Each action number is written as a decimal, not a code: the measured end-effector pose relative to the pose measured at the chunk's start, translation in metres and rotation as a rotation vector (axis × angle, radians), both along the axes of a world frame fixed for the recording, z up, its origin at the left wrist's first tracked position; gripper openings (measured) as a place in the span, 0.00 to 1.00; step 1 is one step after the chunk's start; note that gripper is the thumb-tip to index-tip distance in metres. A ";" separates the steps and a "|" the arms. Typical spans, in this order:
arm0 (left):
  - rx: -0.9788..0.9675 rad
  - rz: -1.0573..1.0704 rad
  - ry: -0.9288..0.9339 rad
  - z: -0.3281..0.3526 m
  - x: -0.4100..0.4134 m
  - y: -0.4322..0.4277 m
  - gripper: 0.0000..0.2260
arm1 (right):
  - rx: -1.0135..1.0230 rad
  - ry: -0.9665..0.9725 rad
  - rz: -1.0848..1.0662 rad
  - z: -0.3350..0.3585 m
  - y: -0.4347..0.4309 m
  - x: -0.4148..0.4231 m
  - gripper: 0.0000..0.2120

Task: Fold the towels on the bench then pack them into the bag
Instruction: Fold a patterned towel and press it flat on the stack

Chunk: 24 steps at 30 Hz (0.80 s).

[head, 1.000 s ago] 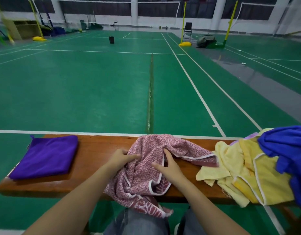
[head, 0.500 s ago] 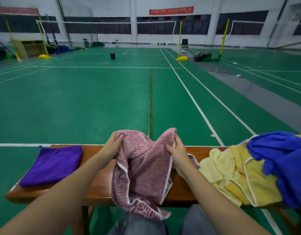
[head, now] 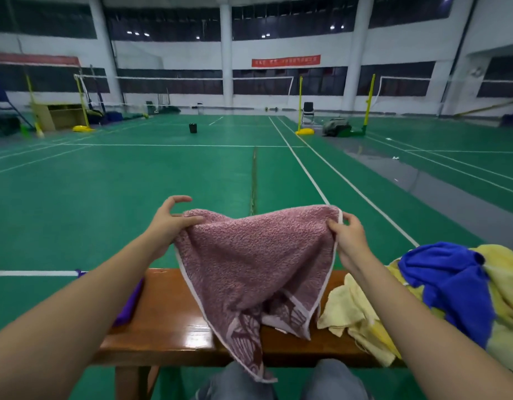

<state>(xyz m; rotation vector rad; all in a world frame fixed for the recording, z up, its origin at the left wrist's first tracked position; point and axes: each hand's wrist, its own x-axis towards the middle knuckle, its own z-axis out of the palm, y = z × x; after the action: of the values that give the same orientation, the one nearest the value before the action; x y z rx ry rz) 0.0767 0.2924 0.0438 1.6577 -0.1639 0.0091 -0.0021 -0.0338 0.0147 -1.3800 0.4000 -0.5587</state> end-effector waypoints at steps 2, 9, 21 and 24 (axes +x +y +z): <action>-0.038 0.005 -0.009 0.006 -0.001 0.003 0.24 | 0.065 -0.017 -0.022 0.009 -0.008 -0.001 0.15; -0.087 -0.163 0.080 0.022 -0.005 0.012 0.26 | 0.102 -0.160 0.046 0.028 -0.016 -0.020 0.14; 0.075 -0.070 -0.001 0.043 -0.013 0.021 0.11 | 0.014 -0.264 0.192 0.059 -0.013 -0.032 0.25; 0.079 -0.008 -0.015 0.051 -0.012 0.015 0.08 | -0.038 -0.269 0.139 0.063 -0.012 -0.029 0.22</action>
<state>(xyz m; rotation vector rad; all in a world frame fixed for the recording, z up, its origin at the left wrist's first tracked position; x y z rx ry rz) 0.0647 0.3070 0.0944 1.7359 -0.1845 0.0085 -0.0307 -0.0454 0.0779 -1.3358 0.0760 -0.6295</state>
